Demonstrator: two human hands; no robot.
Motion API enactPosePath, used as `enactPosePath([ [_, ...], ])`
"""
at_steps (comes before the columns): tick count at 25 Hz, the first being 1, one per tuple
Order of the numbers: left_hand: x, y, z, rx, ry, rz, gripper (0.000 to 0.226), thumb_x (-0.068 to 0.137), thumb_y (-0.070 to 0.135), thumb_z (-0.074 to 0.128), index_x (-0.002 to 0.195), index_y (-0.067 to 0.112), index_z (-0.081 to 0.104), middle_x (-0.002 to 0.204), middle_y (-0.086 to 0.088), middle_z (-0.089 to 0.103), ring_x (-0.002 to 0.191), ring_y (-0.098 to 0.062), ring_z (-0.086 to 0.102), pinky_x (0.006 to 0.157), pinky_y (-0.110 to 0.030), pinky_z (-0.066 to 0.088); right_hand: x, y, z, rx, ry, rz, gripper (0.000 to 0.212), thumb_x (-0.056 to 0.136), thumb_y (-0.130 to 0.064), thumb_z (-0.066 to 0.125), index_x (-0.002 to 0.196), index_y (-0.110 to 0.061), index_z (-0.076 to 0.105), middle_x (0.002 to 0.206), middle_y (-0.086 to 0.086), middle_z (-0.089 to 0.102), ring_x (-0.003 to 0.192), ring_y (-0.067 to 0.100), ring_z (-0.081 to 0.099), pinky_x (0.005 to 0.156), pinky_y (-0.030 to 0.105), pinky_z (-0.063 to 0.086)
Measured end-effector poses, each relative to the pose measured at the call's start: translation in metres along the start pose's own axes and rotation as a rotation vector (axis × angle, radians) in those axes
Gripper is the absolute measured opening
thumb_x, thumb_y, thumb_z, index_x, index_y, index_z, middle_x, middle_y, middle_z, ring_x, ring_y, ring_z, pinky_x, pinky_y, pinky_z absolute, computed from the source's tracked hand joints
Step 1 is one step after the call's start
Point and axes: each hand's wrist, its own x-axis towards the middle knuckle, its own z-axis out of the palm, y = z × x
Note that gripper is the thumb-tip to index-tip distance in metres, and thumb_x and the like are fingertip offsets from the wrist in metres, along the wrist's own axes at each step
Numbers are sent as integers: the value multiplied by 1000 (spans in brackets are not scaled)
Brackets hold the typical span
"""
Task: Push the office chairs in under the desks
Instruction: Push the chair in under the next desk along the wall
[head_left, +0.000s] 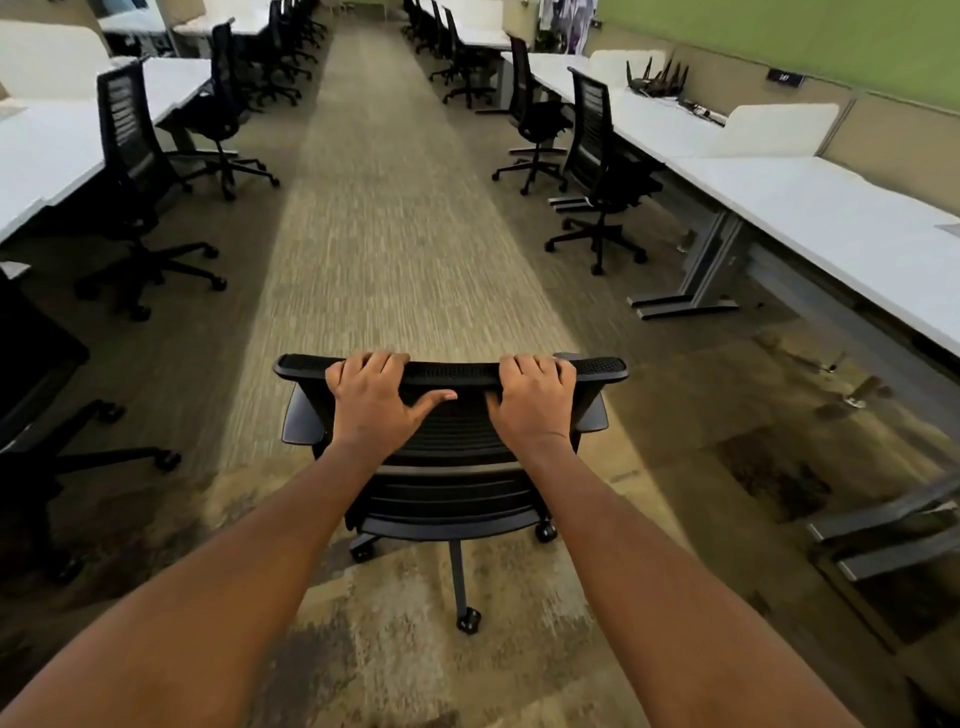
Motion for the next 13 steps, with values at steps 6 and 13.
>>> enactPosePath([
  [6, 44, -10, 29, -30, -22, 26, 77, 73, 86, 38, 91, 16, 64, 89, 1, 64, 90, -24, 54, 80, -41, 30, 41, 6, 22, -31, -35, 21, 28, 79, -31, 61, 99, -11, 65, 94, 5, 69, 92, 28, 59, 85, 43, 36],
  [13, 117, -26, 70, -22, -128, 85, 79, 73, 86, 33, 98, 16, 62, 99, -1, 63, 98, -26, 51, 84, -44, 30, 105, 15, 62, -118, -136, 91, 22, 84, -30, 51, 96, -17, 62, 95, 1, 69, 93, 23, 59, 86, 44, 34],
])
